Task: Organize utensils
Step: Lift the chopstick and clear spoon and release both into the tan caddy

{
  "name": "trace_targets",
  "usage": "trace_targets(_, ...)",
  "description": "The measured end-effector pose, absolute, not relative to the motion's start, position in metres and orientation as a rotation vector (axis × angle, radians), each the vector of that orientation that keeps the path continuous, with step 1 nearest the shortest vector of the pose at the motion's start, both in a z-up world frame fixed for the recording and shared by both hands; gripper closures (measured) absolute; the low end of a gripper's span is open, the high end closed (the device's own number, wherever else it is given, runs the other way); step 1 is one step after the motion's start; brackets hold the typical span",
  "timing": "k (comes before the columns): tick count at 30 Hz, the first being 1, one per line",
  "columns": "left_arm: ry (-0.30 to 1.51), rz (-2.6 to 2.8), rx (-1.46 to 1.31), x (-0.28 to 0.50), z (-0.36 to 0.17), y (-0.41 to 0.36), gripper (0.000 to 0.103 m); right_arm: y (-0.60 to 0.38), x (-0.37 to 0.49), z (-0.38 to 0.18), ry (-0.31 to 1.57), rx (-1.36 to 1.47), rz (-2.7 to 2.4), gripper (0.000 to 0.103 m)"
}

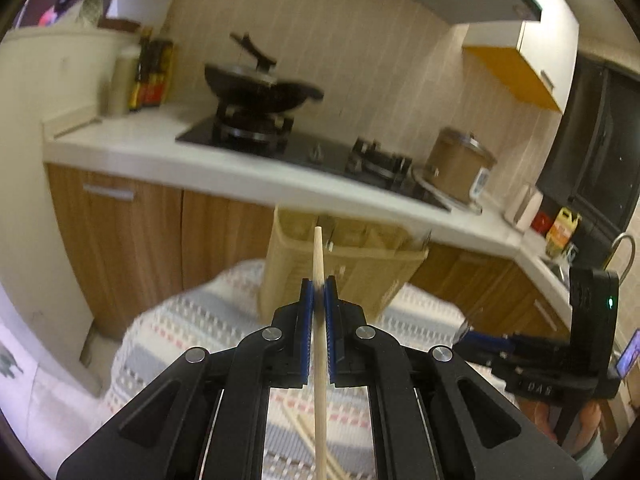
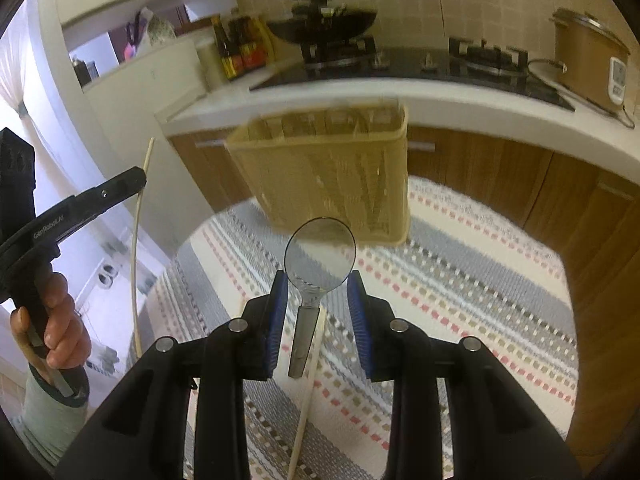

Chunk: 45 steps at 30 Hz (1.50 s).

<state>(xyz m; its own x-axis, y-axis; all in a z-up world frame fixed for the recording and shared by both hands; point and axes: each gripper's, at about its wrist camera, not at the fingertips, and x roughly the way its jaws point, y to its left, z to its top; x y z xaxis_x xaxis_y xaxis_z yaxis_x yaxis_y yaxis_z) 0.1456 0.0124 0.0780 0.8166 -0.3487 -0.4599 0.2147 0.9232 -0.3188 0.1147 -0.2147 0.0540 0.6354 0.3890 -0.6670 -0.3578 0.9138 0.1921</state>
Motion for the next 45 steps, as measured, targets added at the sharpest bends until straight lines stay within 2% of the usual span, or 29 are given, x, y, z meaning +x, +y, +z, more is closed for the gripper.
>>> trace_targets(14,0.25,-0.237,-0.234,0.19,0.174,-0.001,0.099,-0.188,0.148,0.155,0.566,0.052,0.432,0.075)
trace_targets(20,0.169,-0.214,-0.252,0.229,0.188,-0.004,0.099,-0.176,0.185,0.185,0.463,0.036,0.36,0.075)
trace_targets(29,0.182,-0.198,-0.286,0.285,0.145,-0.007,0.099,-0.157,0.241,0.147,0.458,-0.066,0.252,0.075)
trace_targets(36,0.213,-0.14,-0.279,0.303,0.103,-0.008,0.099,-0.145,0.258,0.11,0.488,-0.163,0.211,0.075)
trace_targets(43,0.246,-0.144,-0.289,0.303,0.084,0.001,0.099,-0.148,0.267,0.09,0.576,-0.141,0.233,0.075)
trace_targets(45,0.264,-0.154,-0.291,0.301,0.082,0.004,0.091,-0.149,0.266,0.088,0.59,-0.129,0.238,0.075)
